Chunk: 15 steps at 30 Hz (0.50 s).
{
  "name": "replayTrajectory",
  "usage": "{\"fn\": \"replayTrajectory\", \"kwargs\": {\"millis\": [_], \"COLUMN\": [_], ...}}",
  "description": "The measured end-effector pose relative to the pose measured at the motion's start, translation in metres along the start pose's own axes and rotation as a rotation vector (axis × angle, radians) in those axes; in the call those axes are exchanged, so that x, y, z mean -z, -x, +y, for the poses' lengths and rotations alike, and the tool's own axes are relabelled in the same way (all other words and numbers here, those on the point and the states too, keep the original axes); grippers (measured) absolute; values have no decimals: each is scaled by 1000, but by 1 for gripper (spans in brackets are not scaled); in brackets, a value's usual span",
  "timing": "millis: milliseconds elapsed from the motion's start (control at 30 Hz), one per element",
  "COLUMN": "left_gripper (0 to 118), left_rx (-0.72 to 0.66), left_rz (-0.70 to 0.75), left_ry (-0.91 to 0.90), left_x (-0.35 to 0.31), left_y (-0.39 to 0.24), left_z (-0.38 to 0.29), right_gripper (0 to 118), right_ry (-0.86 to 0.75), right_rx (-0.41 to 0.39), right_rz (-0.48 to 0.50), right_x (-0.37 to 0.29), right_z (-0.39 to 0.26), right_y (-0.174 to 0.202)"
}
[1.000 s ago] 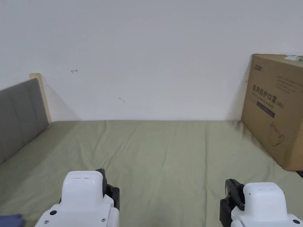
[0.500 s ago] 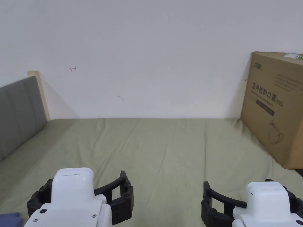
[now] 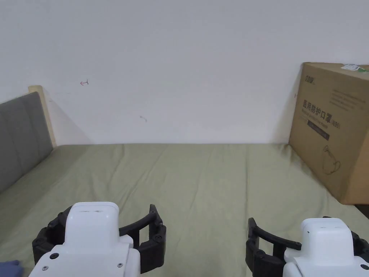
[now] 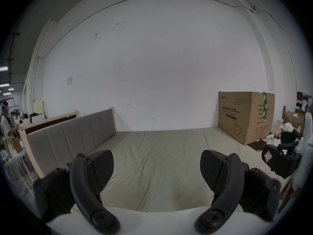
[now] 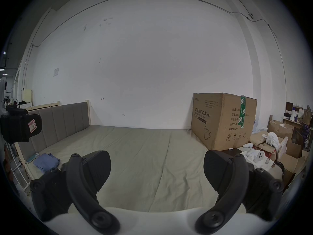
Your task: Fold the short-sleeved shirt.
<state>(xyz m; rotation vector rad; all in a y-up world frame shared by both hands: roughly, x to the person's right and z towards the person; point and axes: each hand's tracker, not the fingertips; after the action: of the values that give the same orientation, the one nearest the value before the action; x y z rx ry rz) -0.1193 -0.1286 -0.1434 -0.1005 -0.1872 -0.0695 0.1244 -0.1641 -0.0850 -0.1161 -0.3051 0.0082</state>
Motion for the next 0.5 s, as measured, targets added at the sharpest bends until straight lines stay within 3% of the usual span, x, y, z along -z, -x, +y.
{"fn": "replayTrajectory", "kwargs": {"millis": [500], "left_gripper": [107], "left_rx": [12], "left_rz": [-43], "left_ry": [18], "left_x": [7], "left_y": [8], "left_z": [-2], "right_gripper": [111], "right_ry": [7], "right_rx": [-5], "right_rz": [-9], "right_x": [5], "right_z": [1], "right_y": [-2]}}
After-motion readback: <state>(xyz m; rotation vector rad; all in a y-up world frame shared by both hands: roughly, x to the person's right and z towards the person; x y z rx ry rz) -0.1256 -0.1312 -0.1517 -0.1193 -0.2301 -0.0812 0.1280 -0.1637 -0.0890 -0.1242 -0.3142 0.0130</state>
